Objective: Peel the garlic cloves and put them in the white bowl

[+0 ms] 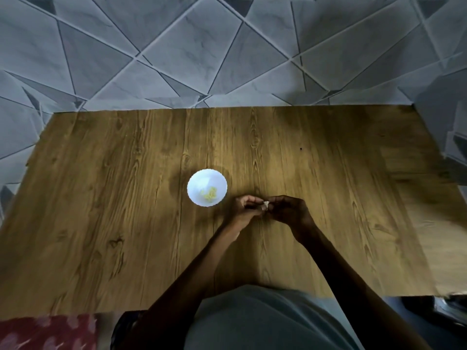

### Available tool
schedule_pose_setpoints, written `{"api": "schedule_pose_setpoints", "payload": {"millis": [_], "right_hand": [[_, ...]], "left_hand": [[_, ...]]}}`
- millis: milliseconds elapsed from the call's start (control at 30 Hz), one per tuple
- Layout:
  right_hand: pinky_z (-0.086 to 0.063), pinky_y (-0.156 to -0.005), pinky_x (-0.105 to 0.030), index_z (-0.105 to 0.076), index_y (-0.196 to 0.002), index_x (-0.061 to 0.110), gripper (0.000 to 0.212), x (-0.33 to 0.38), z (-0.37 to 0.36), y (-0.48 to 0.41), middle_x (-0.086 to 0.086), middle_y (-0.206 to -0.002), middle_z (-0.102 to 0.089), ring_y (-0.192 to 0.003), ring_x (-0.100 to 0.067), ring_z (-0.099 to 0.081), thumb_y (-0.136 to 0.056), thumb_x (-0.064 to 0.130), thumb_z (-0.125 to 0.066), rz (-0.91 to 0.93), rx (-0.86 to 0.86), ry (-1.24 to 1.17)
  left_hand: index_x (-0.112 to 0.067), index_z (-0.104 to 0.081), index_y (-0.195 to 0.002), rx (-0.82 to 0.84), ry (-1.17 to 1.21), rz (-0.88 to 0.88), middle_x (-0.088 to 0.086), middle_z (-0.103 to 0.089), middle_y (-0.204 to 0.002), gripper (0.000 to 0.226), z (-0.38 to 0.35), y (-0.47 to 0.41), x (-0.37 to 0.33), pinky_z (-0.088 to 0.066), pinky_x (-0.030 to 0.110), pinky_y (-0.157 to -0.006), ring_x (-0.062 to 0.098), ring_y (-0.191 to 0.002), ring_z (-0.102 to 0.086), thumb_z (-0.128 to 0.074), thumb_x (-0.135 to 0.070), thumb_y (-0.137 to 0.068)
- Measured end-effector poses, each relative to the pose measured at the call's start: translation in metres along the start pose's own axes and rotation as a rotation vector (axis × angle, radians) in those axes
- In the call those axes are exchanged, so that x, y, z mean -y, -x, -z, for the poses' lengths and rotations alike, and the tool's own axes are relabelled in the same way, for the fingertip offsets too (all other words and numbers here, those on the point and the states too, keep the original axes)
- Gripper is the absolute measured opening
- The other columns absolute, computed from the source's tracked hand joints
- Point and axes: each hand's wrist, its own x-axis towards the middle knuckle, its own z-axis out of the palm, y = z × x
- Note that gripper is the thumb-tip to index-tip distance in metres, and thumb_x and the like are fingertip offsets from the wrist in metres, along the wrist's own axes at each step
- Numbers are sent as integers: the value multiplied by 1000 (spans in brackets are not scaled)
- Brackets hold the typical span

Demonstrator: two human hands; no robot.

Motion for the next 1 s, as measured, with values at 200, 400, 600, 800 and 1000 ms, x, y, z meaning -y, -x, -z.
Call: {"api": "schedule_pose_setpoints", "payload": {"millis": [200,400,600,800,1000], "right_hand": [[-60,-81,-38,-67,-108,-3,19,4,5,2,-20,-99,-73,-95,-31,-71,-90,-4,-63,37,-20,29],[-61,-75,-33,-70,-101,0,17,4,4,-1,-11,-91,-75,-86,-22,-74,-84,-1,-71,98,-45,177],[-61,-70,-29,-75,-98,4,14,-2,3,-9,-5,-88,-76,-79,-16,-74,-85,5,-73,140,-43,343],[-57,-62,-18,-76,-94,2,12,1,2,-12,-4,-82,-75,-70,-9,-73,-81,4,-76,146,-56,414],[-58,-61,-20,-76,-92,5,10,6,5,-10,0,-80,-75,-69,-11,-73,-82,8,-77,139,-51,428]], "left_hand": [[-4,-72,-103,-27,-33,-17,9,-74,-93,25,-5,1,-4,-58,23,-74,16,-79,-71,-78,-10,-80],[-11,-73,-102,-96,-227,-101,0,-74,-91,22,-11,1,-3,-59,27,-77,10,-83,-71,-76,-16,-81],[-9,-73,-106,-127,-436,-169,3,-74,-98,22,-13,3,-5,-48,7,-69,5,-82,-65,-72,-12,-84],[-9,-73,-107,-129,-499,-178,3,-74,-100,23,-14,3,-4,-39,0,-62,2,-82,-61,-69,-10,-85],[-9,-73,-107,-111,-508,-232,3,-74,-100,21,-12,1,1,-43,1,-66,5,-86,-63,-67,-7,-87]]}}
